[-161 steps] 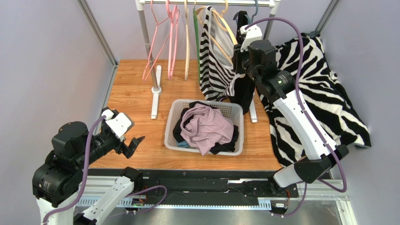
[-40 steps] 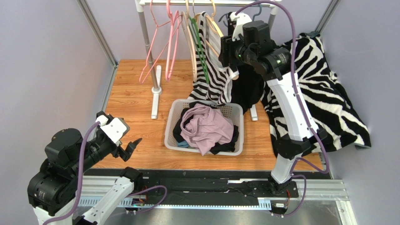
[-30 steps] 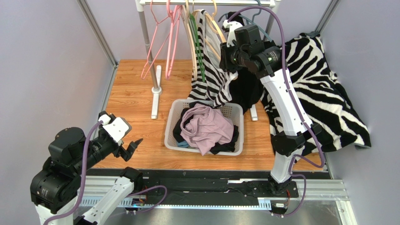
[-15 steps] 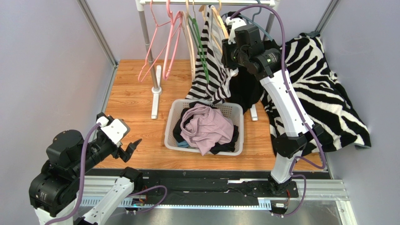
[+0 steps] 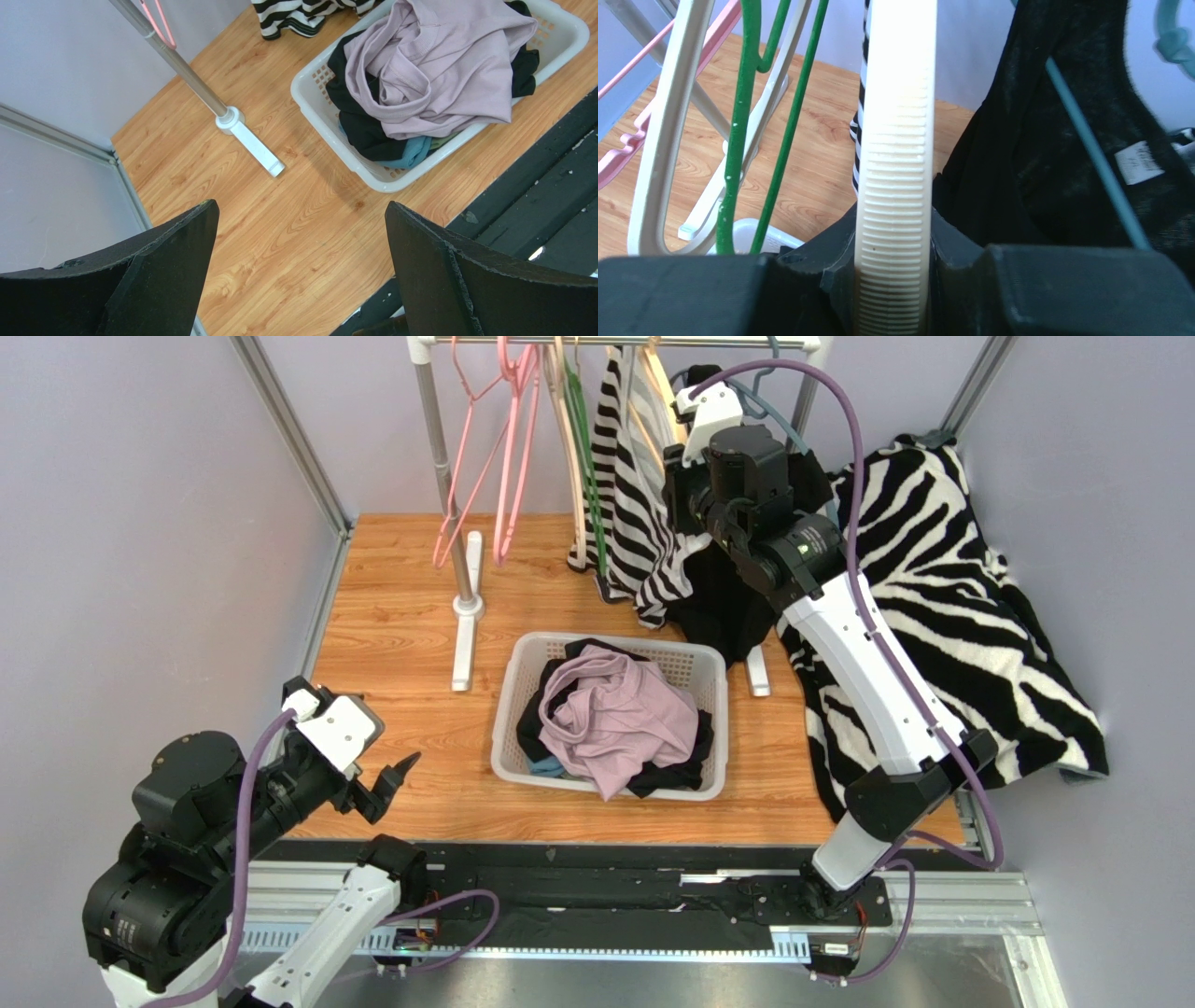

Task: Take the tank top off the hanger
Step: Pick up the hanger from the clothesline.

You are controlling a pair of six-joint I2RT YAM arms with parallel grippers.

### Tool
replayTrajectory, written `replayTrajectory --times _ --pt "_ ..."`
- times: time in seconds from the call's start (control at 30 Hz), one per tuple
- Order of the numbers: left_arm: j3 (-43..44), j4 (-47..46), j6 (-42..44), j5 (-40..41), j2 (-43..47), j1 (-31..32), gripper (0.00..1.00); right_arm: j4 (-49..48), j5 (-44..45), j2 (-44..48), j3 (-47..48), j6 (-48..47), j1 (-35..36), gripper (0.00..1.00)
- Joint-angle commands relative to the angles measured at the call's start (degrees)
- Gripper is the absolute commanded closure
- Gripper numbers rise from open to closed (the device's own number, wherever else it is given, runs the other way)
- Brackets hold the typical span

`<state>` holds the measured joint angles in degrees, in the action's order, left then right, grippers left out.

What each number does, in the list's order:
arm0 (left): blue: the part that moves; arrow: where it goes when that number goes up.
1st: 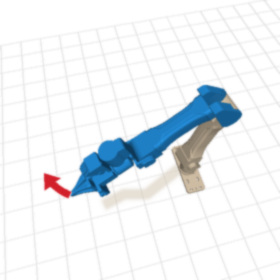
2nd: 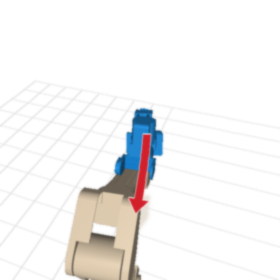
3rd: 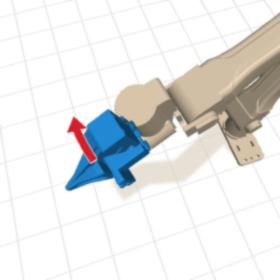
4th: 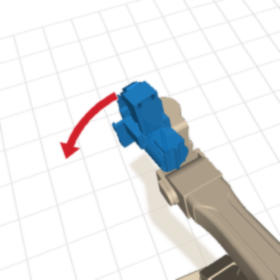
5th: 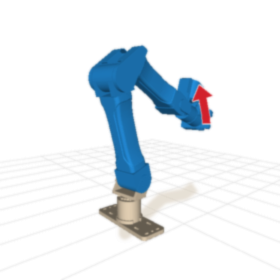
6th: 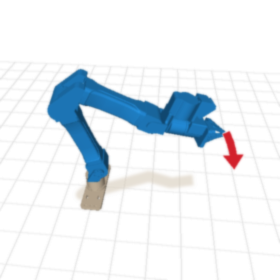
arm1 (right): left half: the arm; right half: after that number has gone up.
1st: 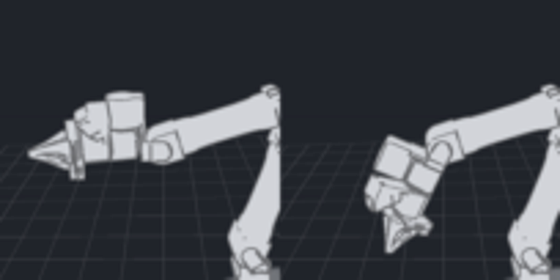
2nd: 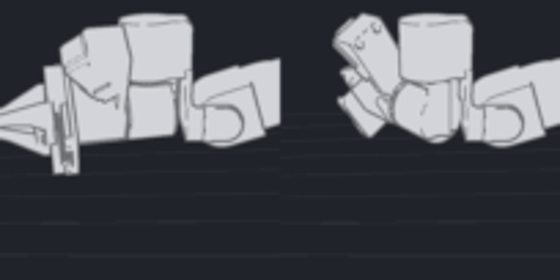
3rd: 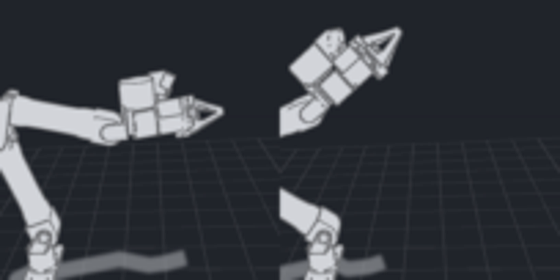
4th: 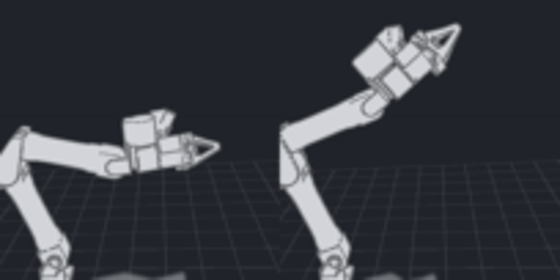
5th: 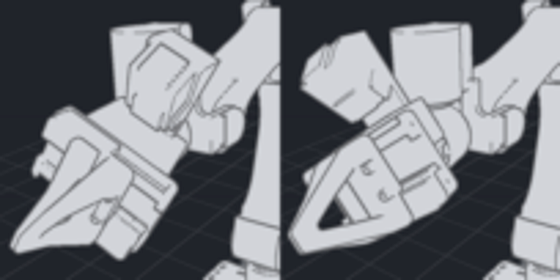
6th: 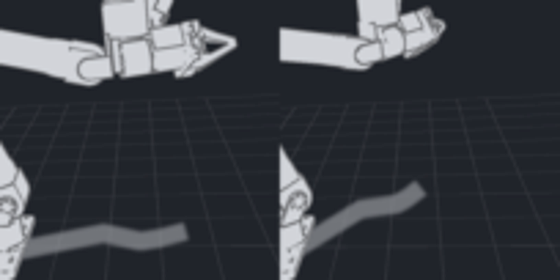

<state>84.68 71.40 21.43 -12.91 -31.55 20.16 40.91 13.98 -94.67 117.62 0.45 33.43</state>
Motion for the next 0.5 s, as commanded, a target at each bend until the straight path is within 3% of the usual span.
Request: replayTrajectory --times 0.0,0.47 --pt "-0.22 -0.64 1.16 0.16 0.44 -0.39 0.03 -11.38 2.37 6.16 -0.29 -2.38 -0.03 1.0" --pt "0.66 -0.38 0.63 -0.63 0.35 -0.39 0.03 -4.35 3.25 19.16 -18.83 -2.91 0.14 1.0"
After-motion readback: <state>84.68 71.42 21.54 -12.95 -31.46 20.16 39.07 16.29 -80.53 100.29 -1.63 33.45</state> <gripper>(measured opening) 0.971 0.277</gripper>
